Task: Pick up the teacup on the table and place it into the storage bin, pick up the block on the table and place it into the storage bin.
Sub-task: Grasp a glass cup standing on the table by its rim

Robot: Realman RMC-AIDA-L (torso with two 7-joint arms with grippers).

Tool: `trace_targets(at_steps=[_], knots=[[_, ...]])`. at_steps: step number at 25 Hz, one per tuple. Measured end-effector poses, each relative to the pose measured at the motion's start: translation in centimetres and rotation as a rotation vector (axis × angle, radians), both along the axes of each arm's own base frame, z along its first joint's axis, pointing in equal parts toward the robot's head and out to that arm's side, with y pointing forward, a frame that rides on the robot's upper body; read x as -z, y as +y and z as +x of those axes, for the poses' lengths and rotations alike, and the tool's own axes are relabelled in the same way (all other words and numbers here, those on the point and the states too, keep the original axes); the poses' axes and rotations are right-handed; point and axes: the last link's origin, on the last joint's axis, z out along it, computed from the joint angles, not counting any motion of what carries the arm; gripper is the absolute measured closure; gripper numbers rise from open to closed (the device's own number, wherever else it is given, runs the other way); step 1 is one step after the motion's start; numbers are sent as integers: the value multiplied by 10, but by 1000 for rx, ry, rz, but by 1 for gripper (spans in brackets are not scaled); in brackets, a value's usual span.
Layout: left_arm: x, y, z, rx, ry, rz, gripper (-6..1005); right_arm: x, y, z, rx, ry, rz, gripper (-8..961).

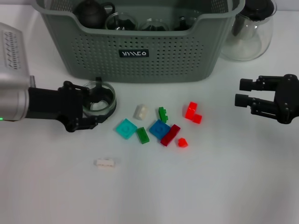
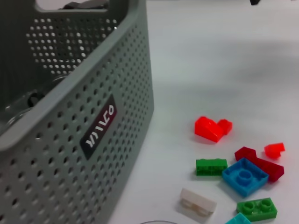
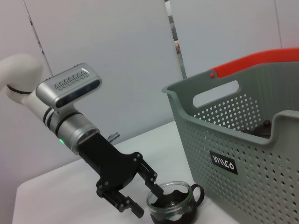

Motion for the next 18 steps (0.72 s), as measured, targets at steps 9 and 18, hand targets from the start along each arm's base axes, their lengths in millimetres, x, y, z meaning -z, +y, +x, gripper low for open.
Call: trace_targets(at_steps=[9, 18], knots=[[16, 1, 9, -5, 66, -79, 596, -2, 1, 0, 4, 2, -4, 465], [14, 3, 19, -15, 95, -104, 619, -2, 0, 0, 6, 1, -4, 465]])
